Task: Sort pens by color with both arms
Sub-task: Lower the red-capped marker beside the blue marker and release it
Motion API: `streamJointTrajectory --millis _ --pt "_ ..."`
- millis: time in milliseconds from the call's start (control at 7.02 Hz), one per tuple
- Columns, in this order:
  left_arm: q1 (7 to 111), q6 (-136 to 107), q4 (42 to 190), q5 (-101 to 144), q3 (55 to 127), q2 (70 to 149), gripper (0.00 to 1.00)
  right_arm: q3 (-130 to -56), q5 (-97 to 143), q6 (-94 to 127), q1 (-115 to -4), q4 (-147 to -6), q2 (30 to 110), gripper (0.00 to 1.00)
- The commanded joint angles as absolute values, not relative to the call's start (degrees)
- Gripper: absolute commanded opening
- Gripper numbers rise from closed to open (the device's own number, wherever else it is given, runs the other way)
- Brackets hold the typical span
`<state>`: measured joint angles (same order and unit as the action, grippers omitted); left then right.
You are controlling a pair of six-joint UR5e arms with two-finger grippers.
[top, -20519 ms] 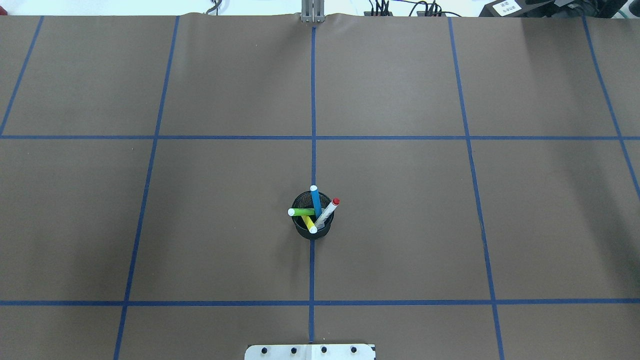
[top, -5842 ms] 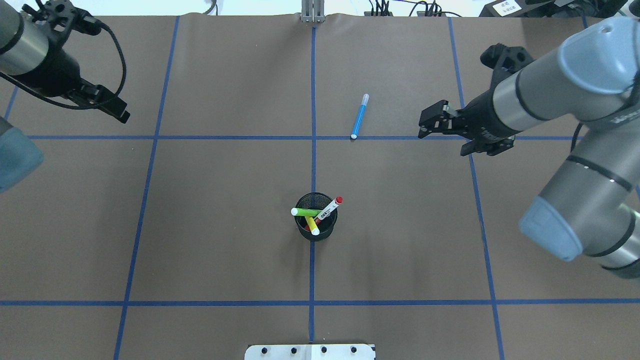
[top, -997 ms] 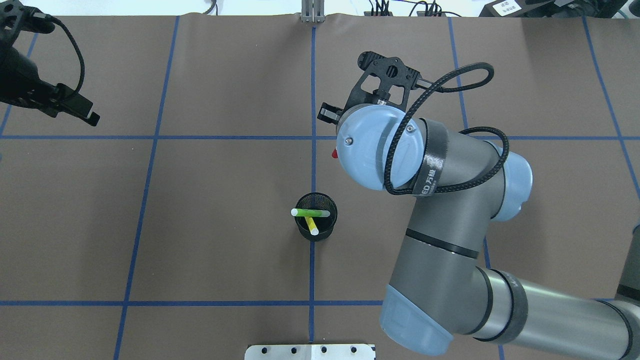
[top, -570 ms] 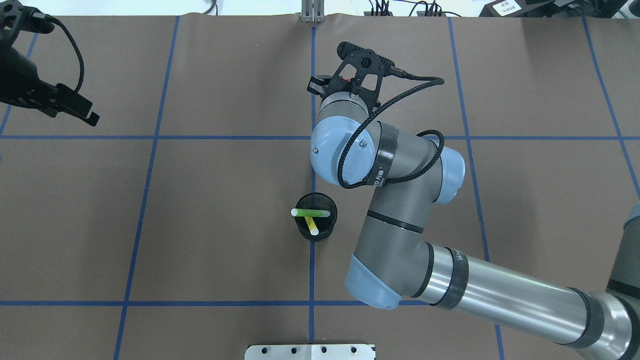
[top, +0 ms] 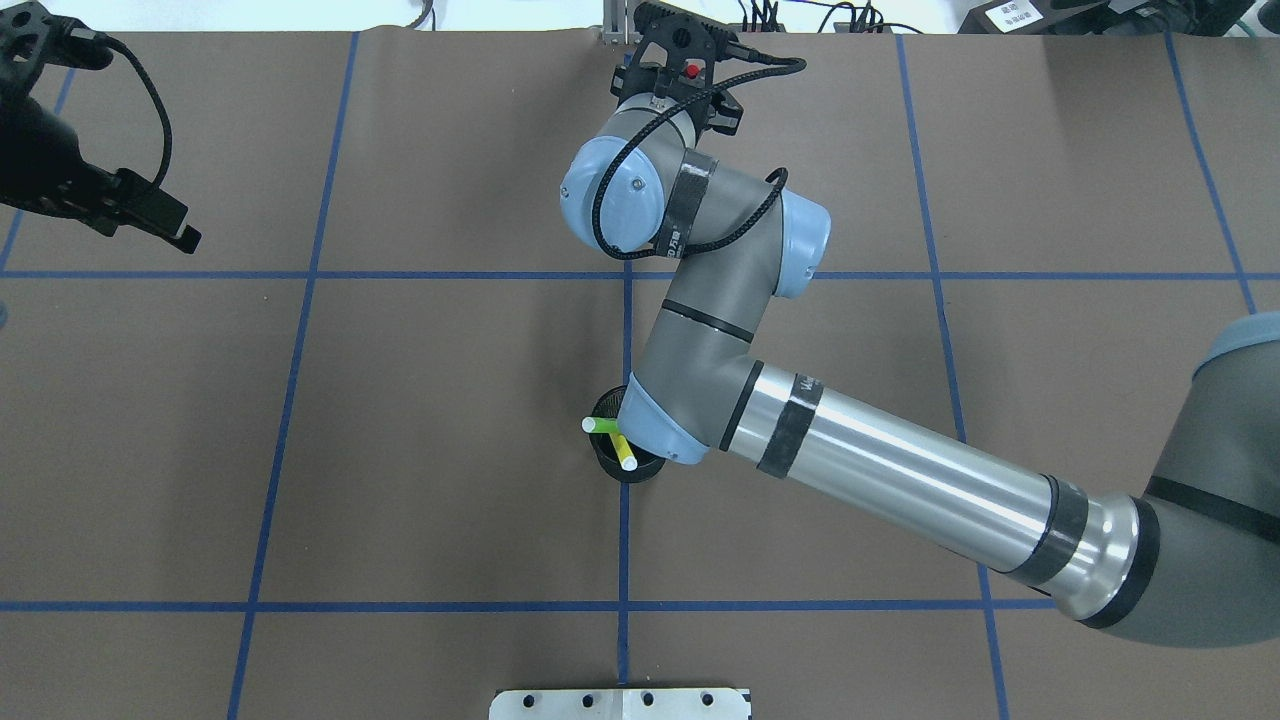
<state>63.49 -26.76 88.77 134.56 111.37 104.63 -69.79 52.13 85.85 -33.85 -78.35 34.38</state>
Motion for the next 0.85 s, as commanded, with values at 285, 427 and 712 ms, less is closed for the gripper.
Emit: streamJointTrajectory --millis 285,427,712 --pt "63.46 -27.07 88.77 134.65 111.36 104.68 0.99 -57.84 49.39 82.97 -32.89 -73.92 30.07 0.00" --pt "63.46 -27.07 88.77 134.65 111.36 104.68 0.99 -58.01 49.39 83.06 -31.83 -73.92 30.06 0.00" --pt "63.46 -27.07 88.77 134.65 111.27 104.77 0.99 -58.27 49.05 83.06 -29.98 -73.92 30.50 0.14"
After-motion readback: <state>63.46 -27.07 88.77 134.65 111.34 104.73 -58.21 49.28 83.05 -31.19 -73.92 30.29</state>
